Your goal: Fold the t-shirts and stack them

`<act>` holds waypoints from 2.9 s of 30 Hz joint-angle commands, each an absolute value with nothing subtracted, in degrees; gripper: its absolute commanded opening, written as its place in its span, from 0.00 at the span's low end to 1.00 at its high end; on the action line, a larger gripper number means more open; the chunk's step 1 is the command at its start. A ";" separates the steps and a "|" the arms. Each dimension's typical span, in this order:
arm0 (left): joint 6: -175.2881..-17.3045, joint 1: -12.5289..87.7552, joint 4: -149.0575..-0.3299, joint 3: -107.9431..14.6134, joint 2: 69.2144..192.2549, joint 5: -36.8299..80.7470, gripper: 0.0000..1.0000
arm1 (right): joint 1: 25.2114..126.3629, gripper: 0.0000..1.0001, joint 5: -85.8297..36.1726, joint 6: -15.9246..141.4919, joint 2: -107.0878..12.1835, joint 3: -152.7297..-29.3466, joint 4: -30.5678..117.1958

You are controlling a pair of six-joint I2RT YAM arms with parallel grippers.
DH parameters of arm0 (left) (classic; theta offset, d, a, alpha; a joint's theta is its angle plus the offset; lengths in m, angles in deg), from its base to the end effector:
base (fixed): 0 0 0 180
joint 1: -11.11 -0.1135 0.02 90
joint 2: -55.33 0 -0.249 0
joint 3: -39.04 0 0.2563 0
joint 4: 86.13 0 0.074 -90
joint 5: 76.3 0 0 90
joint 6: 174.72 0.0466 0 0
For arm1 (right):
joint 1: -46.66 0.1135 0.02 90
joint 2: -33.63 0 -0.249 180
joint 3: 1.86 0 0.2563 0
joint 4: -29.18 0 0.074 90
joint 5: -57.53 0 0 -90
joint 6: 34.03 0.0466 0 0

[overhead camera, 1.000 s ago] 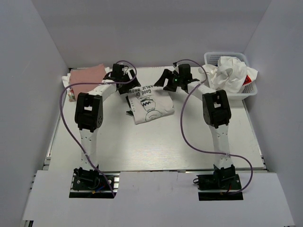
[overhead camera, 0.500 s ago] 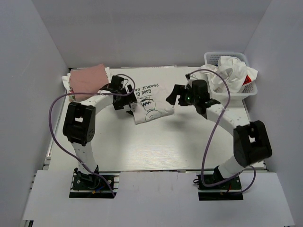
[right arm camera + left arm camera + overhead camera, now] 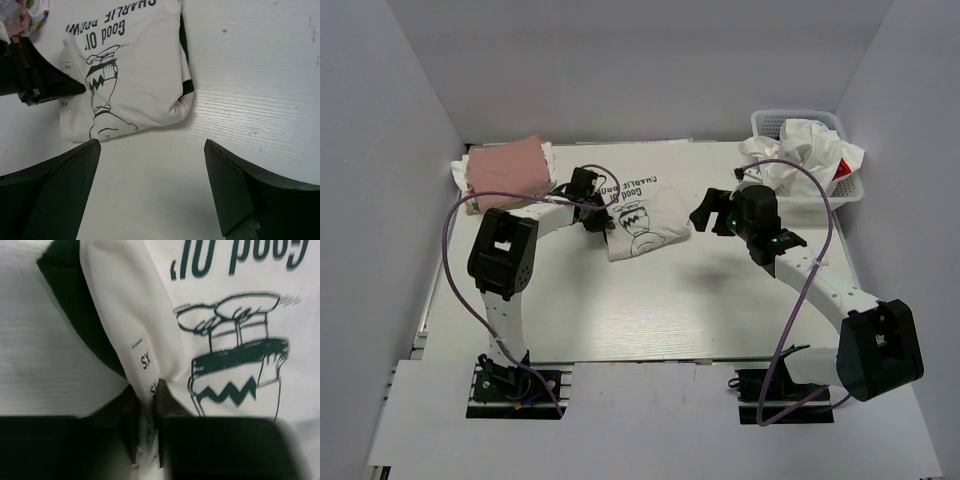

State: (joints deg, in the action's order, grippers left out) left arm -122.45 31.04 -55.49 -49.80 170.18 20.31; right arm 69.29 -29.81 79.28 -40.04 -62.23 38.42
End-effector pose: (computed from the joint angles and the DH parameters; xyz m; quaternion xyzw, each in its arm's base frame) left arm 0.3941 -0.1486 0.1266 -0.1316 0.9474 -0.1865 0.2243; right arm 0.2860 0.1216 0.2473 -0.0080 0.8315 0.2344 0.5036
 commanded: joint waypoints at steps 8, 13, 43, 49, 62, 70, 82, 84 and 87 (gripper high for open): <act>-112.77 32.73 -47.37 -64.31 173.81 6.35 0.00 | 69.07 0.90 -39.92 76.71 -39.85 -61.46 39.46; -98.02 31.42 -45.44 -68.53 169.07 1.23 0.00 | 69.07 0.90 -44.77 75.57 -39.32 -61.20 39.99; -71.53 17.54 -40.69 -102.74 172.22 -10.22 0.00 | 69.25 0.90 -54.79 76.97 -50.21 -66.99 46.58; -76.01 12.53 -43.41 -95.09 173.01 -6.17 0.00 | 69.25 0.90 -55.14 76.71 -51.10 -67.87 47.55; -79.09 1.97 -42.36 -98.16 184.16 -5.46 0.00 | 69.42 0.90 -54.62 76.89 -53.29 -69.90 49.31; -80.15 -1.19 -40.77 -100.00 185.40 -2.65 0.00 | 69.42 0.90 -53.30 76.71 -54.52 -70.77 49.84; -83.57 -3.56 -36.38 -102.20 184.09 -1.77 0.19 | 69.51 0.90 -52.07 76.89 -55.58 -71.39 50.28; -84.27 -3.56 -35.07 -102.20 184.09 -1.16 0.50 | 69.42 0.90 -52.07 76.89 -55.76 -71.57 50.72; -87.42 -4.09 -31.91 -105.09 185.23 -3.08 1.00 | 69.42 0.90 -52.07 76.97 -55.93 -72.26 51.51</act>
State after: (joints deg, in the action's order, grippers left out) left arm -84.14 -3.10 -34.53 -101.06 187.25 -1.74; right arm 69.27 -51.98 76.55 -55.62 -69.20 50.60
